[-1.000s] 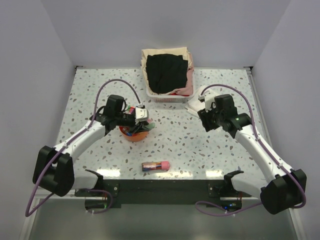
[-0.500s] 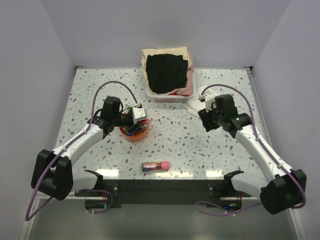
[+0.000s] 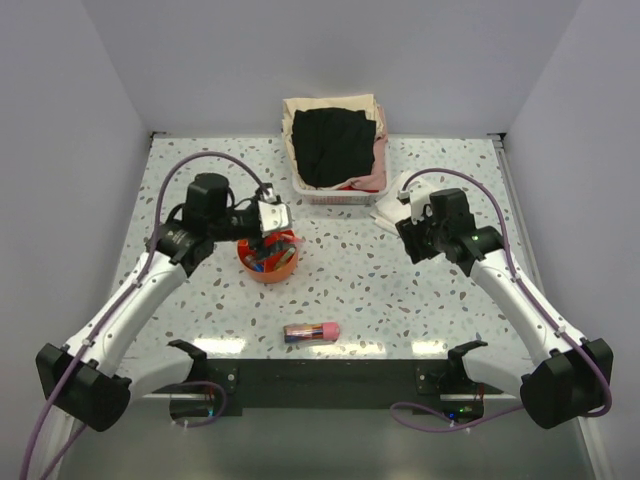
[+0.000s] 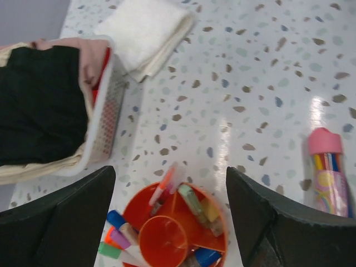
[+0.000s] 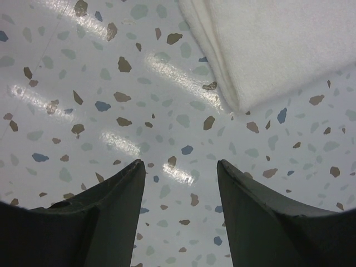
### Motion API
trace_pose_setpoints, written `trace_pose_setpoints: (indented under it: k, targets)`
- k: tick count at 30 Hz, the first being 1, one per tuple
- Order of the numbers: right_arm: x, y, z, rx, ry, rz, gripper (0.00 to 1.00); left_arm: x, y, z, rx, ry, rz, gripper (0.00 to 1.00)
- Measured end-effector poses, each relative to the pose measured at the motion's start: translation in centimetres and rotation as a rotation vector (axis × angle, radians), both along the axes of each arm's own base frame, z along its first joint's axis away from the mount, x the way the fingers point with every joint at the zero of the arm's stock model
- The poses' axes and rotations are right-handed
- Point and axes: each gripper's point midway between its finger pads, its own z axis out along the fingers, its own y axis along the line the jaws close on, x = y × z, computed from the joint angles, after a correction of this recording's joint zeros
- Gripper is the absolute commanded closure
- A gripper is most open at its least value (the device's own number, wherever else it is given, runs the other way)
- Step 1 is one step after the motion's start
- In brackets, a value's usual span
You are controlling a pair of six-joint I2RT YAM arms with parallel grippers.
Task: Sort the stationery into containers
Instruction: Place the pen in the storage box, then pick up the stationery from the center of the board.
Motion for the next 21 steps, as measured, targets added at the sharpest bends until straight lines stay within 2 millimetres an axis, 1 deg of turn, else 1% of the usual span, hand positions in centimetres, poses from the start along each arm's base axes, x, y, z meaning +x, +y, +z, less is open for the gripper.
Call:
trace_pose_setpoints:
  k: [2, 3, 4, 6, 9, 11, 13, 14, 15, 17, 21]
  targets:
    - [0.0, 0.0, 0.0, 0.004, -0.003, -0.001, 0.39, -2.7, -1.5, -1.2, 0.065, 0.031, -0.088, 0.15]
    - [-0.1, 0.0, -0.1, 0.007, -0.003, -0.001, 0.37, -4.8, -2.2, -2.6, 0.11, 0.065, -0.142, 0.15]
    - [-0.2, 0.0, -0.2, 0.008, -0.004, -0.001, 0.34, -6.2, -2.5, -3.8, 0.151, 0.093, -0.172, 0.15]
    - [-0.5, 0.0, -0.3, 0.013, -0.005, -0.005, 0.33, -8.6, -2.6, -6.5, 0.238, 0.128, -0.205, 0.14]
    - [-1.0, -0.2, -0.1, 0.022, -0.018, -0.011, 0.32, -11.2, -2.4, -9.9, 0.365, 0.177, -0.223, 0.13]
    - [-1.3, -0.3, 0.1, 0.03, -0.029, -0.014, 0.32, -11.4, -2.2, -11.0, 0.407, 0.198, -0.214, 0.13]
    - [-1.6, -0.3, 0.3, 0.04, -0.041, -0.018, 0.3, -11.1, -2.1, -12.0, 0.445, 0.221, -0.184, 0.14]
    - [-1.8, -0.3, 0.3, 0.045, -0.043, -0.017, 0.29, -10.9, -2.0, -12.5, 0.463, 0.231, -0.172, 0.14]
    - [-2.0, -0.3, 0.3, 0.051, -0.045, -0.013, 0.26, -10.8, -2.0, -13.0, 0.479, 0.246, -0.161, 0.14]
    - [-2.3, -0.2, 0.3, 0.058, -0.044, -0.01, 0.24, -11.0, -2.1, -14.0, 0.505, 0.278, -0.157, 0.15]
    - [-2.2, -0.2, 0.3, 0.068, -0.055, -0.016, 0.21, -11.9, -2.7, -15.0, 0.52, 0.327, -0.161, 0.15]
